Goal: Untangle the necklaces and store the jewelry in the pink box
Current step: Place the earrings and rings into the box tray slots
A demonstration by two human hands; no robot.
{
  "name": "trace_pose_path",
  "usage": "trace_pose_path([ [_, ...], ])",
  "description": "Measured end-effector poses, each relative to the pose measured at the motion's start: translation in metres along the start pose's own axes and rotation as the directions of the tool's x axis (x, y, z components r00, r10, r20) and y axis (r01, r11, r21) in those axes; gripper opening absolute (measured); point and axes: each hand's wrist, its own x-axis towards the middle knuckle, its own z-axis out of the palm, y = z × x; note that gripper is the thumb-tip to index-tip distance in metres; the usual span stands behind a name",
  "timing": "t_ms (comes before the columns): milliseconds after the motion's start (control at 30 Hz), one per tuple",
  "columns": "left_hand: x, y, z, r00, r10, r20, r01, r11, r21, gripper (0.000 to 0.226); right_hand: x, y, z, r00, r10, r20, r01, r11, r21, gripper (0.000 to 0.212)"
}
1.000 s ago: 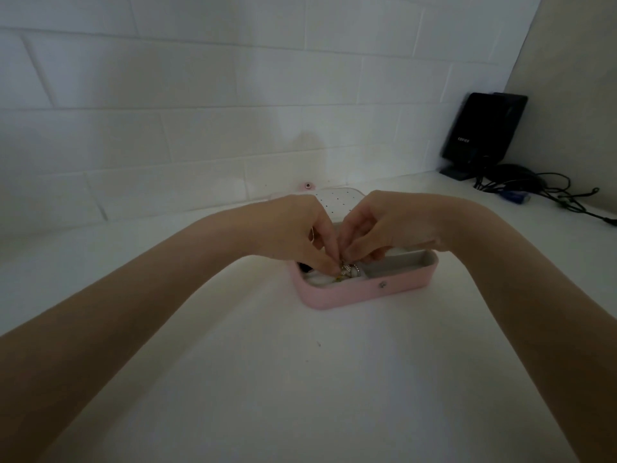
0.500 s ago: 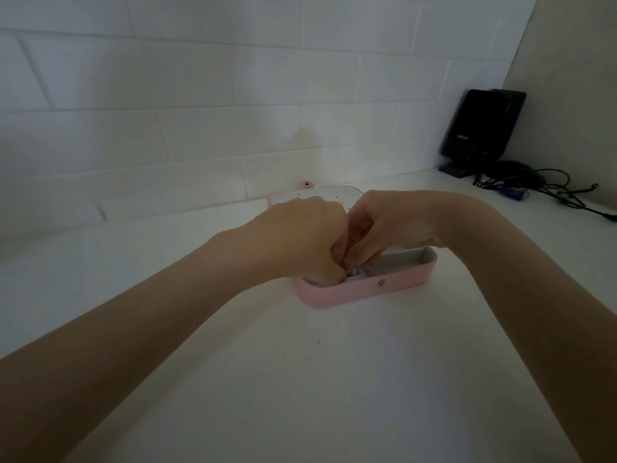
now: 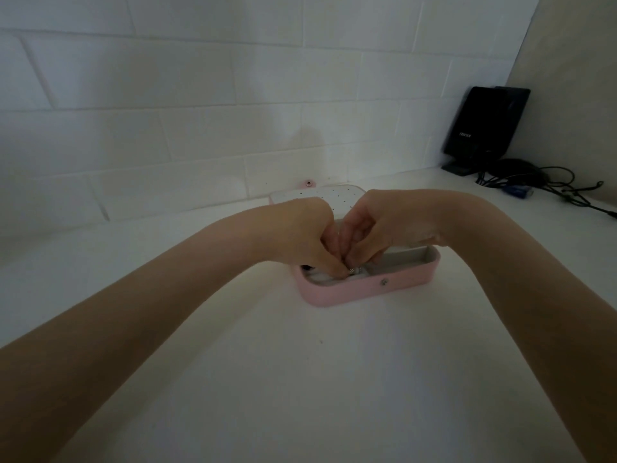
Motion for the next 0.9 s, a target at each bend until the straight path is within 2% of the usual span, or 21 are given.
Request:
trace_pose_path([
  [100, -0.001, 0.006, 0.006, 0.997, -0.034, -0.068, 0.041, 0.994, 0.100, 0.028, 0.001, 0.001, 0.000, 1.000, 0.003, -0.009, -0.003, 1.000, -0.025, 0.022],
  [333, -0.007, 0.016, 0.011, 0.992, -0.033, -0.122, 0.055, 0.981, 0.187, 0.026, 0.001, -0.002, 0.000, 1.000, 0.012, -0.023, -0.013, 0.999, -0.051, 0.020],
  [433, -0.009, 0.017, 0.009, 0.995, -0.036, -0.088, 0.052, 0.980, 0.191, 0.018, 0.001, -0.002, 0.001, 1.000, 0.018, -0.016, -0.019, 0.999, -0.047, 0.016],
  [567, -0.010, 0.012, 0.004, 0.998, -0.048, -0.045, 0.056, 0.981, 0.185, 0.020, 0.001, -0.001, 0.000, 1.000, 0.015, -0.025, -0.016, 0.999, -0.044, 0.010],
  [667, -0.008, 0.008, 0.001, 0.998, -0.055, -0.021, 0.058, 0.985, 0.160, 0.026, 0.001, -0.001, 0.000, 1.000, 0.005, -0.015, -0.005, 0.999, -0.042, 0.012],
  [767, -0.006, 0.007, 0.000, 1.000, -0.024, -0.017, 0.027, 0.987, 0.155, 0.030, 0.001, 0.000, 0.000, 1.000, -0.012, -0.004, 0.011, 0.998, -0.056, 0.023],
  [900, -0.006, 0.009, 0.001, 0.999, -0.019, -0.039, 0.026, 0.985, 0.171, 0.029, 0.001, 0.001, 0.000, 1.000, -0.010, -0.012, 0.009, 0.999, -0.046, 0.026],
])
